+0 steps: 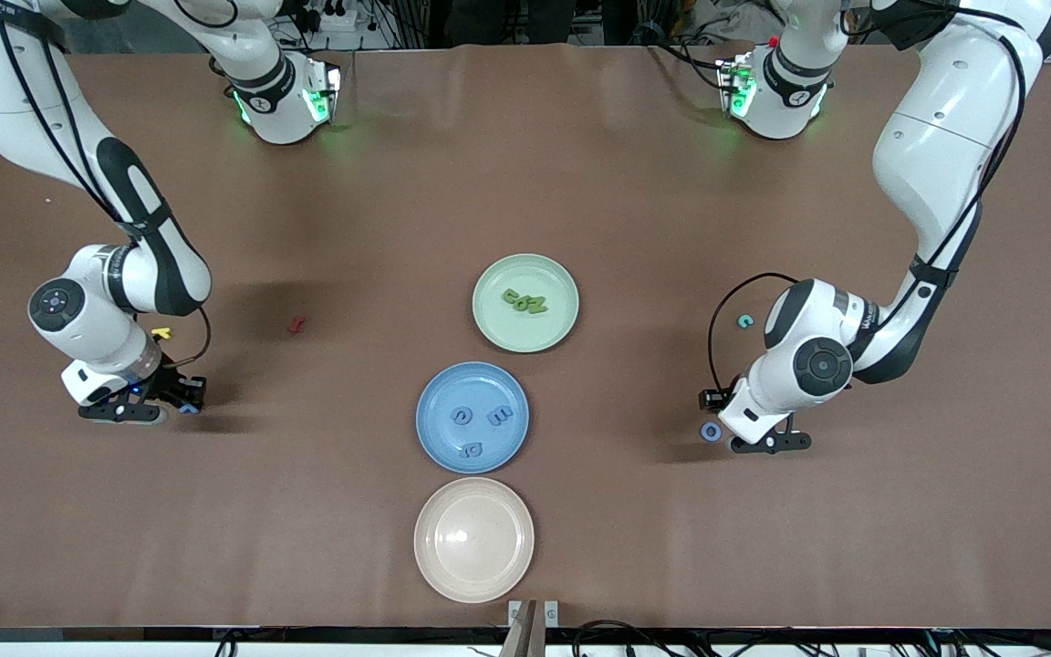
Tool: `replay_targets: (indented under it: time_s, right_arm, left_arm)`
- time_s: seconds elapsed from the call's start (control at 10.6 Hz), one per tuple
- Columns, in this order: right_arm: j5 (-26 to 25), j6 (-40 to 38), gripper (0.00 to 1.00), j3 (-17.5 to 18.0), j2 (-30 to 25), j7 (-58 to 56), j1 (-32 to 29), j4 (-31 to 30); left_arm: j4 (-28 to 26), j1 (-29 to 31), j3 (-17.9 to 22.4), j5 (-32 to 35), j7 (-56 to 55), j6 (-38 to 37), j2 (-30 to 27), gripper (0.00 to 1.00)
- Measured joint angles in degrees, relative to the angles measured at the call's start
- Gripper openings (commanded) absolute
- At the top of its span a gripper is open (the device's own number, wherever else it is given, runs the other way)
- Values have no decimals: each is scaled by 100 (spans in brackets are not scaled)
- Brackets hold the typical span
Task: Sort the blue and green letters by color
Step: 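Grasp the blue X with the right gripper while the left gripper grasps B, then place the X on the blue plate and the B on the green plate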
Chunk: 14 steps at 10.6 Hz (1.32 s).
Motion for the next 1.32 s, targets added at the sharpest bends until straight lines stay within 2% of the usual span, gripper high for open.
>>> replay_targets:
  time_s: [0.38, 0.66, 0.85, 0.94, 1.32]
  right_arm:
    - [0, -861, 20, 16, -9, 1122, 322, 583]
    - [10, -1126, 20, 212, -26, 2315, 627, 962]
    - [150, -1383, 20, 365, -29, 3244, 1063, 1298]
    - [196, -1420, 20, 391, -28, 3672, 1340, 1419]
    - [350, -1747, 20, 416, 203, 5195, 2467, 1930]
  left_arm:
    - [4, -6, 53, 0, 0, 0, 31, 64]
    - [52, -181, 233, 0, 0, -8, 28, 63]
    - [82, -308, 337, 0, 0, -26, 21, 61]
    - [100, -338, 372, 0, 0, -27, 21, 55]
    - [168, -362, 423, 3, 0, -21, 27, 17]
